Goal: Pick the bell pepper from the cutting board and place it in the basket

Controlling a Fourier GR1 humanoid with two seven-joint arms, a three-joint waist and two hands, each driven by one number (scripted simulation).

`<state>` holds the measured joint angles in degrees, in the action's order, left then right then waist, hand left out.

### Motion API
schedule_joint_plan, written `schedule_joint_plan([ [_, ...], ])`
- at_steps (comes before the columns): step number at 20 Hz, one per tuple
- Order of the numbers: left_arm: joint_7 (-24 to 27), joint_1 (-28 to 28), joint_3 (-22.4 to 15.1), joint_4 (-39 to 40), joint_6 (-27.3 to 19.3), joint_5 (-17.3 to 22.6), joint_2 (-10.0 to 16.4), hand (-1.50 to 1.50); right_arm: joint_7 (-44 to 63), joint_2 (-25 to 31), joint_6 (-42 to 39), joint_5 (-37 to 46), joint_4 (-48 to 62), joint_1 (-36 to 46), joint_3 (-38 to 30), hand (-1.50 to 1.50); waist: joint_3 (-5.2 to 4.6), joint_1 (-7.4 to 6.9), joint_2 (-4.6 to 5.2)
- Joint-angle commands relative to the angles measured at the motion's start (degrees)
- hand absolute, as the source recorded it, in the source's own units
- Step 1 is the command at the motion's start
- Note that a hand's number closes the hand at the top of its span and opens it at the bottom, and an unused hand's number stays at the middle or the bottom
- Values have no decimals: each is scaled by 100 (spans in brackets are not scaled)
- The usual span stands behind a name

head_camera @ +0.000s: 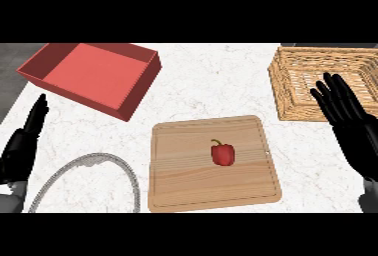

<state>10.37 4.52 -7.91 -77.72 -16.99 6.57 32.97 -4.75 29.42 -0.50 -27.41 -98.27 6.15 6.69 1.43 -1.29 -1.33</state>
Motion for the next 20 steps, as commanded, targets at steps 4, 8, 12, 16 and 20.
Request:
schedule_joint_plan([
  [4, -190, -71, 20, -726, -120, 587, -817, 0, -487, -745, 1615, 1271, -810, -693, 240, 150, -151, 242, 52],
  [8, -314, 66, -322, -915, 50, 950, -1432, 0, -967, -1119, 2072, 2891, -1038, -571, 1668, 150, -171, 69, 72],
  [12, -430, 144, -330, -958, 50, 1031, -1503, 0, -585, -2060, 3534, 4242, -199, -583, 2370, -150, -178, -6, 115],
  [16, -364, -13, -394, -977, -97, 919, -1590, 0, 191, -2552, 4880, 5412, 302, -837, 2254, -150, -200, 161, 89],
  [20, -388, -161, -289, -1121, -157, 952, -1522, 0, 1108, -2354, 5397, 6484, 555, -1378, 1793, -150, -239, 335, 51],
])
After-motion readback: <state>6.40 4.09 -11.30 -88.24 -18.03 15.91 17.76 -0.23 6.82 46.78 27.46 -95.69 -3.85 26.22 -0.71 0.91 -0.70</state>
